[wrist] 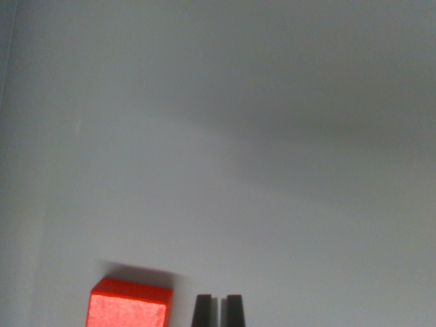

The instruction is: Reach red block

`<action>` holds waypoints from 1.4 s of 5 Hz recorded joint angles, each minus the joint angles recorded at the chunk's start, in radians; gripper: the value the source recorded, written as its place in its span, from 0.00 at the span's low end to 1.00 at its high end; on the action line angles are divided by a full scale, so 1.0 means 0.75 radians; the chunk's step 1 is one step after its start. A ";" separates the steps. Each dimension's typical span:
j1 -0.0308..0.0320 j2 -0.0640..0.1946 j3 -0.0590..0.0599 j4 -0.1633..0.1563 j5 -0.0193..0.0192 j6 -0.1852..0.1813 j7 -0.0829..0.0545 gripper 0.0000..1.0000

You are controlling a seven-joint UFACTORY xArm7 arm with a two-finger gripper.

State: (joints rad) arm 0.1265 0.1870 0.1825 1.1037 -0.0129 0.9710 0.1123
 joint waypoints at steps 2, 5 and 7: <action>0.0179 0.015 0.014 -0.050 -0.0057 -0.058 0.013 0.00; 0.0504 0.041 0.039 -0.139 -0.0160 -0.163 0.037 0.00; 0.0648 0.052 0.050 -0.179 -0.0206 -0.210 0.048 0.00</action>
State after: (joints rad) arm 0.1751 0.2264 0.2197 0.9694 -0.0284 0.8135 0.1483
